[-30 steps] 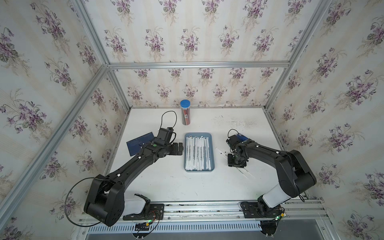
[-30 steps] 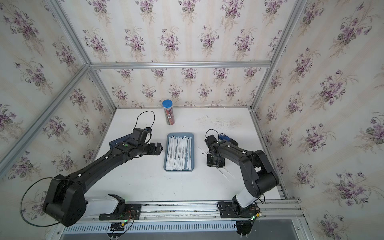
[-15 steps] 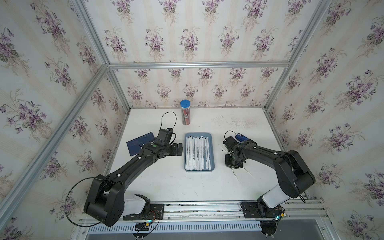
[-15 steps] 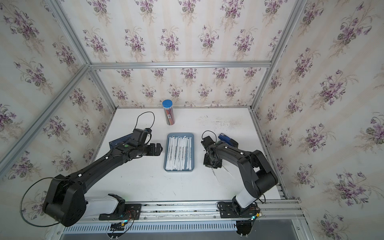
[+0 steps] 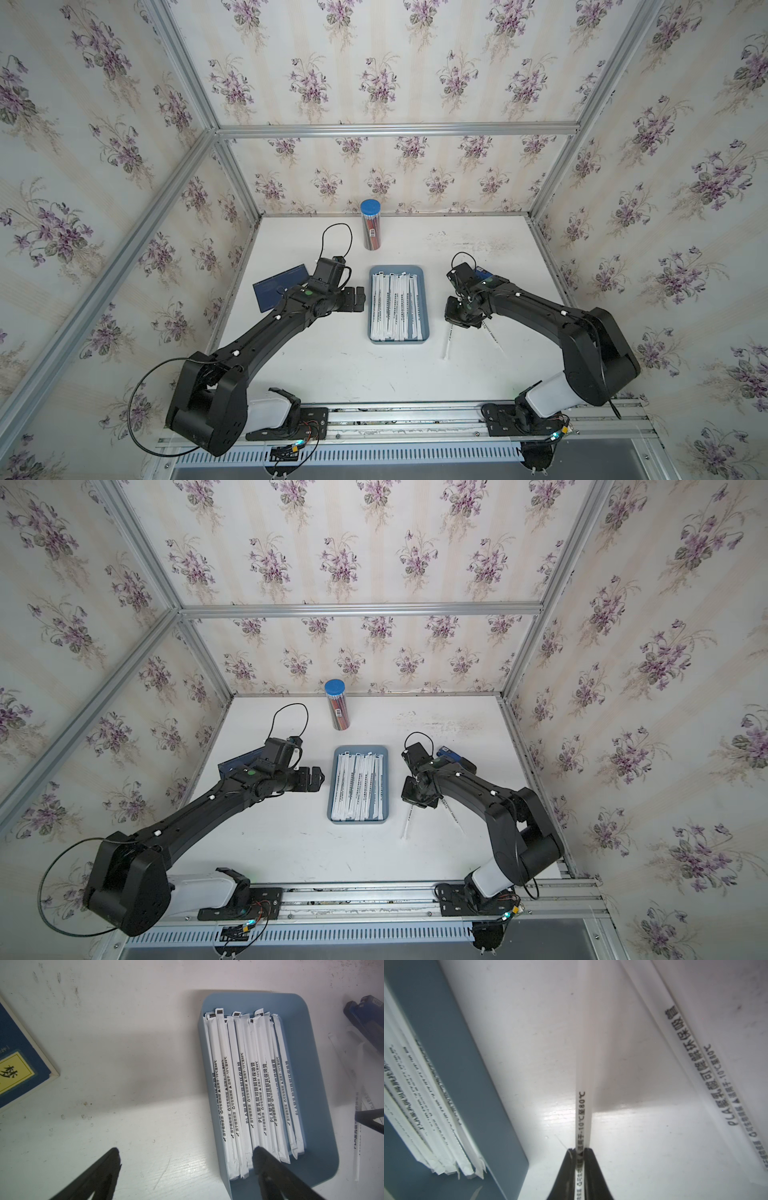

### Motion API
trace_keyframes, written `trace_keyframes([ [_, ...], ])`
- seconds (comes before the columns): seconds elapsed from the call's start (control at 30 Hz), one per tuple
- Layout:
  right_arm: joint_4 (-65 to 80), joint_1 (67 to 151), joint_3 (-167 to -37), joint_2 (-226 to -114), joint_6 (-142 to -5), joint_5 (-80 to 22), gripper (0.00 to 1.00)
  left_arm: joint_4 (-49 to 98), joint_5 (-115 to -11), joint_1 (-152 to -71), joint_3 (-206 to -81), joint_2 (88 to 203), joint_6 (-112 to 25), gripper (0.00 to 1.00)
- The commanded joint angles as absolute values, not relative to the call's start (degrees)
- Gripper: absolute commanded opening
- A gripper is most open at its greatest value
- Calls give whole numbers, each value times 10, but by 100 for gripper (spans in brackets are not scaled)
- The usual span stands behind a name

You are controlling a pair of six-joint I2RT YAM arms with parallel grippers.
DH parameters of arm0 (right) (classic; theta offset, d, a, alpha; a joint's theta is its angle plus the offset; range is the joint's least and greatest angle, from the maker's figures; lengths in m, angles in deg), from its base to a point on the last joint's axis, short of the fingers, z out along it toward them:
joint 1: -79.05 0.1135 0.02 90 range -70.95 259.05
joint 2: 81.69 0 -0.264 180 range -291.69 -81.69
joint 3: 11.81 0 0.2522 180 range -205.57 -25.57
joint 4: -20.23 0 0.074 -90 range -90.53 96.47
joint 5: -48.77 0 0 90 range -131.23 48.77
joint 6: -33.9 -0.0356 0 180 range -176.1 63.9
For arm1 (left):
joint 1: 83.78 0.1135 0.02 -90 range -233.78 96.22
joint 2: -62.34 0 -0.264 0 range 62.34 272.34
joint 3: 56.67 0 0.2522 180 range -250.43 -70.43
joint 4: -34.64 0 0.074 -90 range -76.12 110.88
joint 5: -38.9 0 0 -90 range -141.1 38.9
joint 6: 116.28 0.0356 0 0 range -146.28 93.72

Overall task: Put the straws into the storage box
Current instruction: Pick up the straw from the center of the board, then place the straw in the storage box.

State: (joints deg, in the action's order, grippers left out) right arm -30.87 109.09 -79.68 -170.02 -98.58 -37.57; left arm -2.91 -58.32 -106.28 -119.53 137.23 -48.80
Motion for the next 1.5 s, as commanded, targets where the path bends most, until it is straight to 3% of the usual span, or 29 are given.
trace_keyframes([
  [0.0,-329,1095,-821,-1700,-998,-376,13,-28,-570,-1063,-1197,1368,-488,100],
  [0.23,-376,1165,-943,-1734,-1028,-388,13,-57,-526,-1059,-1203,1365,-497,100],
  [0.67,-338,1259,-1206,-1998,-1062,-390,12,-43,-536,-1041,-1185,1380,-502,100],
  [0.9,-350,1278,-1238,-2061,-1050,-417,11,-35,-554,-1031,-1180,1381,-498,100],
  [1.33,-387,1281,-1246,-2073,-998,-421,12,-27,-564,-1028,-1176,1385,-501,100],
  [1.47,-383,1281,-1254,-2080,-1000,-415,17,-29,-565,-1028,-1178,1384,-499,100],
])
